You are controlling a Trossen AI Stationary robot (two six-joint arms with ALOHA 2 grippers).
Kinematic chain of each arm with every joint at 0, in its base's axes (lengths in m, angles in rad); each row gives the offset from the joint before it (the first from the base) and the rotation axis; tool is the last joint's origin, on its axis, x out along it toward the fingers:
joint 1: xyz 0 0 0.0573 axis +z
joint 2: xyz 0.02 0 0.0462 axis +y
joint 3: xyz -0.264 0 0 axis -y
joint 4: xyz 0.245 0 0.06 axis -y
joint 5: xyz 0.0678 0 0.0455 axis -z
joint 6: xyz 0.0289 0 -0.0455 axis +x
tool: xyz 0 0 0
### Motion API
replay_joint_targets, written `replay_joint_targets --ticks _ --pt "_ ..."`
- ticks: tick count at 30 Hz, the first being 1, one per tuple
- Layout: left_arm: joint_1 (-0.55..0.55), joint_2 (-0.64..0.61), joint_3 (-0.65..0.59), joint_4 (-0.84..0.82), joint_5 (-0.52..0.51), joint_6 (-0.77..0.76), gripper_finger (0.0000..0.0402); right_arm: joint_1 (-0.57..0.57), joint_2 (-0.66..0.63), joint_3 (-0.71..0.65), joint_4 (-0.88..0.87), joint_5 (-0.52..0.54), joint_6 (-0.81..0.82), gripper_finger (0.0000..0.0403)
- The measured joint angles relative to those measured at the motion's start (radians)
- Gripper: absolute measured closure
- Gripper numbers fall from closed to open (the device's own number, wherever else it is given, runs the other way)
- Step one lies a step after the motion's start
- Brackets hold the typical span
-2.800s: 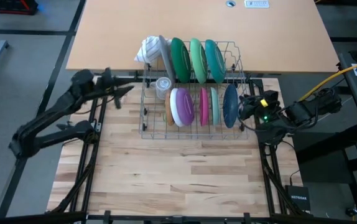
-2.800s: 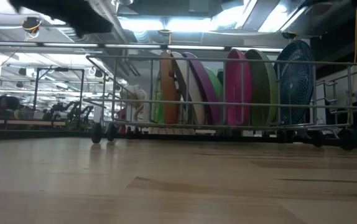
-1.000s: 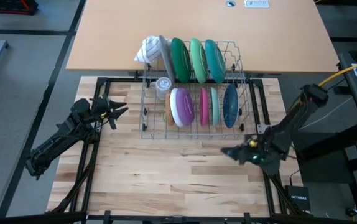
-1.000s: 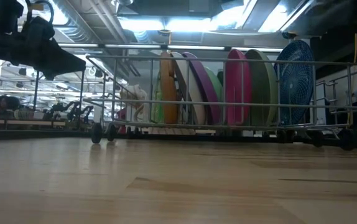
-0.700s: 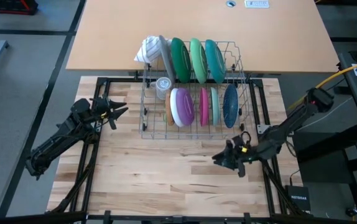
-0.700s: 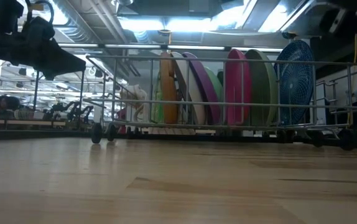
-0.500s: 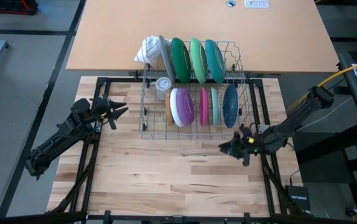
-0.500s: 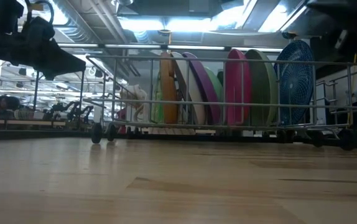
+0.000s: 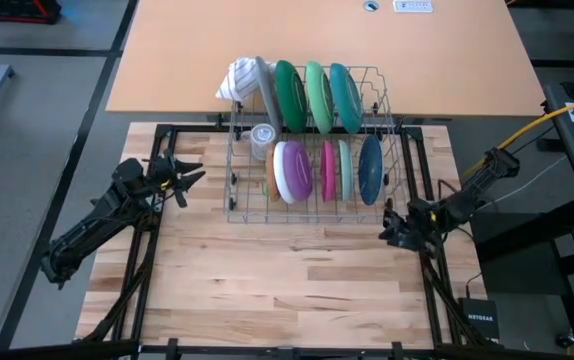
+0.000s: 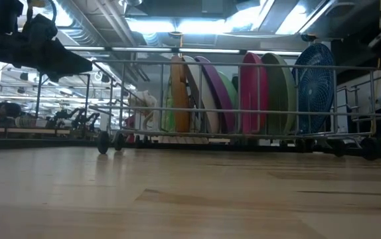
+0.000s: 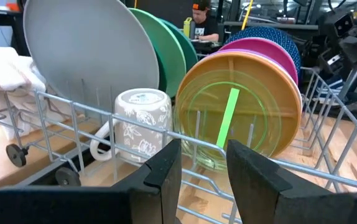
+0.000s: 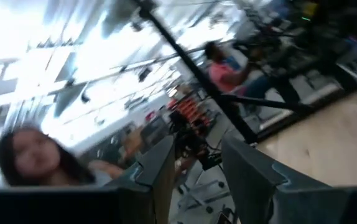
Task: Sort dishes
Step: Return to Home Position
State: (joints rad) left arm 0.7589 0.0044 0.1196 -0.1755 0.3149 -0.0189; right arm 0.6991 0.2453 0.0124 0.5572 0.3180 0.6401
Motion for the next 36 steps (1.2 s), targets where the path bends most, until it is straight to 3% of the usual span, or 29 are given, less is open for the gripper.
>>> replay_joint_targets --ticks 5,8,12,21,29,31,36 --pt "0.0 0.0 0.0 0.001 -0.003 0.003 0.0284 0.0 -0.05 0.0 -0.056 -0.058 -0.176 0.0267" --pt "0.0 0.0 0.0 0.0 -0.025 0.02 0.0284 0.0 -0.079 -0.001 -0.204 0.008 -0.171 0.0267" --pt "0.0 0.0 0.0 -0.002 -0.058 0.019 0.0284 0.005 -0.101 -0.002 -0.352 -0.007 -0.121 0.0267" --pt "0.0 0.0 0.0 -0.067 -0.063 -0.109 0.0284 0.005 -0.1 -0.003 -0.432 -0.032 -0.246 0.0267" --pt "0.0 0.0 0.001 -0.203 -0.062 -0.109 0.0284 -0.002 -0.085 -0.004 -0.516 -0.133 -0.519 0.0267" --pt "0.0 0.001 0.003 -0.22 -0.063 -0.11 0.0284 -0.002 -0.083 -0.004 -0.512 -0.129 -0.508 0.0267" --pt "0.0 0.002 0.003 -0.221 -0.063 -0.11 0.0284 0.003 -0.084 -0.004 -0.495 -0.085 -0.287 0.0267"
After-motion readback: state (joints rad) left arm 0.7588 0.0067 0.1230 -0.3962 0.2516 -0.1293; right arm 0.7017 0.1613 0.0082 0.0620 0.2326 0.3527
